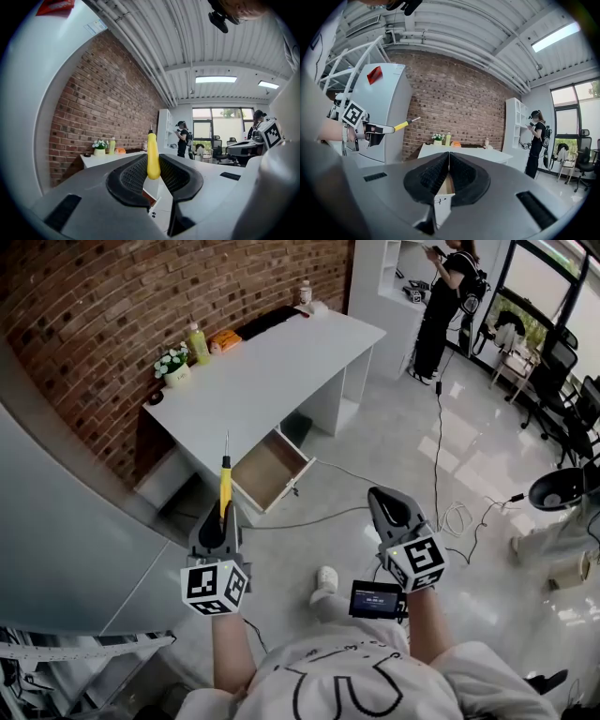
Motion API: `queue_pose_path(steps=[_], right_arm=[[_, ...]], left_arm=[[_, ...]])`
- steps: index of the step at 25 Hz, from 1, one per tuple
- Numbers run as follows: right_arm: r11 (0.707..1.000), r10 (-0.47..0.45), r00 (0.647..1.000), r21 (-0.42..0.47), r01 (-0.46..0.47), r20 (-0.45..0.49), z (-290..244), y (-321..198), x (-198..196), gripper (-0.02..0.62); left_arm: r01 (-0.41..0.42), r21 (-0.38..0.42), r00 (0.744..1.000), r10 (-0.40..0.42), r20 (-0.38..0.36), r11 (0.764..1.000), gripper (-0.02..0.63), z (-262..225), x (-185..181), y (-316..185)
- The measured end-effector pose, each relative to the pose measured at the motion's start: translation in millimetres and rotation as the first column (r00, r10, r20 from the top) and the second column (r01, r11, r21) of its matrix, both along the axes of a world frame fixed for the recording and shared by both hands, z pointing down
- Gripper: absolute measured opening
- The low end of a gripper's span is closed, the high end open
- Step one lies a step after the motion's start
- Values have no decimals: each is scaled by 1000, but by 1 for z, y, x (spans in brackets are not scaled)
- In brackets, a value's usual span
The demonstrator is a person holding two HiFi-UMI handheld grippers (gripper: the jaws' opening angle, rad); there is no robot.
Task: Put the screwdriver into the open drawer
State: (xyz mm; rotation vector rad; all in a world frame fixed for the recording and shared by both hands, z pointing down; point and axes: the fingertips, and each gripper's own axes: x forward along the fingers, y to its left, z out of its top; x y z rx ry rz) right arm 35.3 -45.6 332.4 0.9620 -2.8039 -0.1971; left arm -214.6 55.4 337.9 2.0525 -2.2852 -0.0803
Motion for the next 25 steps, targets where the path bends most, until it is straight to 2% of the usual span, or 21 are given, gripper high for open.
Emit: queue_pose_path(steps=[14, 19, 25], right_arm=[[999, -27, 999, -17, 27, 18, -10, -178, -25, 18], [999, -45, 999, -15, 45, -3, -7, -213, -35, 18], [999, -9, 1000, -45, 9, -10, 5, -239, -35, 18]], left_arm=[[19, -18, 1000, -19, 19, 1000, 82, -5, -19, -167], [15, -33, 1000, -15, 14, 999, 83, 7, -23, -208], [24, -51, 1000, -24, 0, 998, 83, 17, -42, -236]])
